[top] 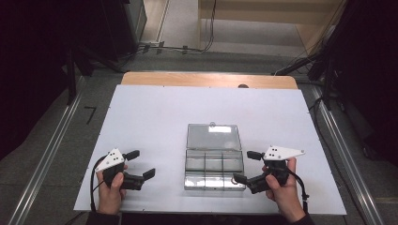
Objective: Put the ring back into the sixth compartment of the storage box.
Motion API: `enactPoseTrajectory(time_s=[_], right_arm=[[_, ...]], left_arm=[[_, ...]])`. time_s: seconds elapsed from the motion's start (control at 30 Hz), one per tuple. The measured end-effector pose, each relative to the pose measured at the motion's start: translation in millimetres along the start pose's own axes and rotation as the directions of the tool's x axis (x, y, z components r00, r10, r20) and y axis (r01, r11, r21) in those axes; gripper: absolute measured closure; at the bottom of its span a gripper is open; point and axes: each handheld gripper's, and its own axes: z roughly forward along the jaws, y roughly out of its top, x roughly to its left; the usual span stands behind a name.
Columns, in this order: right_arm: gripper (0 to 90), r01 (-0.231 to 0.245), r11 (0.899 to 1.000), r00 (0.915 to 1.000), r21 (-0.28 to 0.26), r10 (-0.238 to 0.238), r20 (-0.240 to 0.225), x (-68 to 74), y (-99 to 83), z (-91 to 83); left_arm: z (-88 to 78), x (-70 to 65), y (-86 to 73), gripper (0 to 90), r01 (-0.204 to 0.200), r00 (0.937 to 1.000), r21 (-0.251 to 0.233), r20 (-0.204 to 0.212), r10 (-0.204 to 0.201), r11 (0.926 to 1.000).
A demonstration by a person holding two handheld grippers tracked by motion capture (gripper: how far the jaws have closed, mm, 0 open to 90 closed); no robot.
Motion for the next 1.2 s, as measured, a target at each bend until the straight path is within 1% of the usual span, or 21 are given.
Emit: enactPoseTrajectory(time_s=[0.3, 0.53, 0.63, 0.8, 1.2], right_arm=[[0.0, -0.004, 1.0, 0.9999, -0.008, 0.004, 0.012, -6.9, 11.0, 1.3], [0.0, -0.01, 1.0, 0.9998, 0.002, 0.01, 0.018, -13.3, 16.5, 5.0], [0.0, -0.012, 1.0, 0.9998, 0.011, 0.012, 0.017, -15.4, 19.3, 6.4], [0.0, -0.014, 1.0, 0.9998, 0.014, 0.014, 0.016, -19.8, 24.2, 9.2], [0.0, -0.026, 1.0, 0.9994, 0.005, 0.026, 0.024, -30.7, 35.8, 13.6]], left_arm=[[0.0, -0.2, -0.2, 0.0, 0.003, 1.0, -0.002, 0.0, -0.003, 1.0], [-0.7, -0.5, -0.7, 0.0, 0.002, 1.0, -0.002, 0.0, -0.002, 1.0], [-1.5, 0.2, -1.0, 0.0, 0.006, 1.0, -0.01, 0.005, -0.006, 0.9999], [-1.3, -1.4, -1.4, 0.0, -0.006, 1.0, -0.007, 0.0, 0.006, 1.0], [-1.3, -1.4, -1.6, 0.0, -0.005, 1.0, -0.006, -0.005, 0.005, 1.0]])
